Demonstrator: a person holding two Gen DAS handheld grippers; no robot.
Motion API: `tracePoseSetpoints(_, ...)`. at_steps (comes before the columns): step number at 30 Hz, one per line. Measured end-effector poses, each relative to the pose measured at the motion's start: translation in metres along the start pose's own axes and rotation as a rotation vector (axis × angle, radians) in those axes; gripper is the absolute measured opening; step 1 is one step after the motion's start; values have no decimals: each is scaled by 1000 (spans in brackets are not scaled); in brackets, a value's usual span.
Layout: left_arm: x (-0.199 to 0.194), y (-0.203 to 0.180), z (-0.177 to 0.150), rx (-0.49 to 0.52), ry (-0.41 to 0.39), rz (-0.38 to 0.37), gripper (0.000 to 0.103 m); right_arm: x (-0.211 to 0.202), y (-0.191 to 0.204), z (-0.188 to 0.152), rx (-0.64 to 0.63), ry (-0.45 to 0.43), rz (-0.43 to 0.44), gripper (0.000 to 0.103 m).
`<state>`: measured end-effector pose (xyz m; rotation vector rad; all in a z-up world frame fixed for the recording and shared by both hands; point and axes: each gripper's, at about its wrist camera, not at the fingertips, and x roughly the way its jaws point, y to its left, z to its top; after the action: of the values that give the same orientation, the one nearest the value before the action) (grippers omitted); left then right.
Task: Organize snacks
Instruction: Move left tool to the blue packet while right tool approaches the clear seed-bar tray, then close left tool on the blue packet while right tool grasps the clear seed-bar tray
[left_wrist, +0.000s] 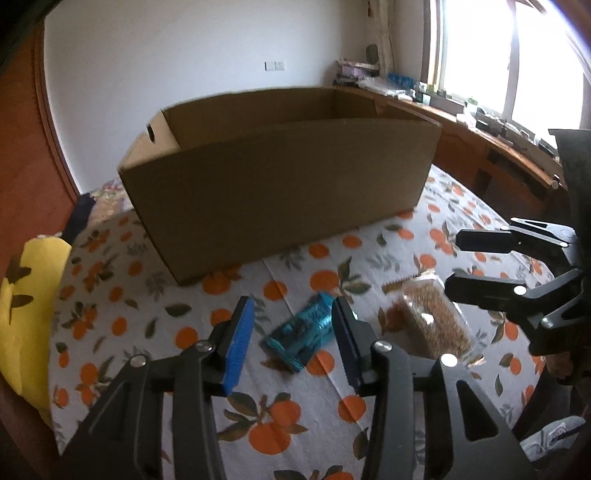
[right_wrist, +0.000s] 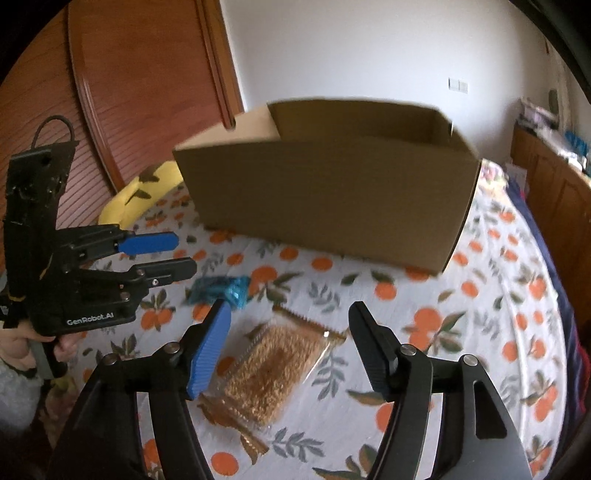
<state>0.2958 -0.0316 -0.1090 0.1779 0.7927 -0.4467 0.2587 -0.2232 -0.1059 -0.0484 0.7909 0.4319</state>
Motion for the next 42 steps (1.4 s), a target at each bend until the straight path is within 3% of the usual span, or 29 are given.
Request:
tracePoseSetpoints(15, 38, -7, -11, 52, 124, -22, 49, 29, -9, -20, 26, 70, 24, 76)
tracePoseSetpoints(22, 43, -6, -8, 43, 112, -25, 55, 32, -10, -20, 20, 92, 49, 77)
tracePoseSetpoints(26, 45, -5, -8, 37, 89, -13, 64, 33, -7, -20, 7, 95, 45, 78)
tracePoseSetpoints(34, 48, -4, -5, 30, 88, -12, 67, 33, -7, -19, 5, 95, 46, 78)
tracePoseSetpoints(37, 51, -4, -4, 26, 92, -10, 77, 33, -6, -20, 4, 96, 45, 79)
tracePoseSetpoints(42, 54, -6, -4, 29, 95, -8, 78, 33, -7, -20, 4, 95, 45, 79)
